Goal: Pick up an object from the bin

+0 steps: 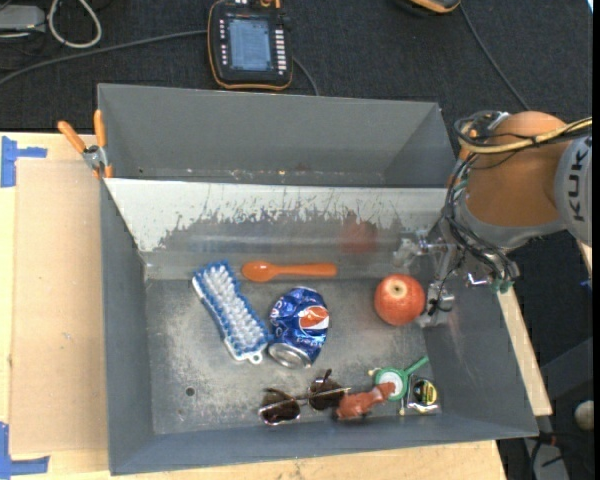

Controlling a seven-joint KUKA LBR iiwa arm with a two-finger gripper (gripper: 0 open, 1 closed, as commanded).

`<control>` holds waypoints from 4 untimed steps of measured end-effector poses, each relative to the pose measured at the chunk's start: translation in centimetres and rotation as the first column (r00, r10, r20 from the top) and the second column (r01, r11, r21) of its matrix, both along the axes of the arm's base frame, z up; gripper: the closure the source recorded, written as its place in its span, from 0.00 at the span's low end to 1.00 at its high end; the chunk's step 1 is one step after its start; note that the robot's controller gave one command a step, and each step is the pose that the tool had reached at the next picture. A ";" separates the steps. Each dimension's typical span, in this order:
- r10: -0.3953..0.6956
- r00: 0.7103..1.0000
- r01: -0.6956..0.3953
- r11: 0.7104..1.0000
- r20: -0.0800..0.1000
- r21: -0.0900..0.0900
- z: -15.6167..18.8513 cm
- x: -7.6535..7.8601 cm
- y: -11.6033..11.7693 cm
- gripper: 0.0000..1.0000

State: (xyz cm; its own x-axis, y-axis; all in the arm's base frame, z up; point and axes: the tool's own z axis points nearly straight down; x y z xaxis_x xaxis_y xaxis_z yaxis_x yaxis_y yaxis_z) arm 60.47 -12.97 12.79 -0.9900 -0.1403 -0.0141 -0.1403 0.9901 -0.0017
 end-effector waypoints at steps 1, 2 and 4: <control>-0.091 0.996 0.091 0.996 -0.023 0.003 -5.5 0.3 -0.8 0.00; -0.038 0.999 0.038 0.999 -0.010 0.002 -5.7 0.5 -0.6 0.00; -0.088 0.996 0.088 0.996 -0.021 0.004 -5.5 0.4 -0.7 1.00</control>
Offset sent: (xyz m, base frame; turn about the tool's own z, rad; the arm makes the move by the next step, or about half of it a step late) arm 0.0053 -0.0081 -0.0579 0.0063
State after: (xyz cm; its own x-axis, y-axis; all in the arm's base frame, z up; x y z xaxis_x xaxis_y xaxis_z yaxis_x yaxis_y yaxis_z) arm 60.87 -13.67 7.30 -0.9986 -0.0528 0.0059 -0.0527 0.9986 0.0049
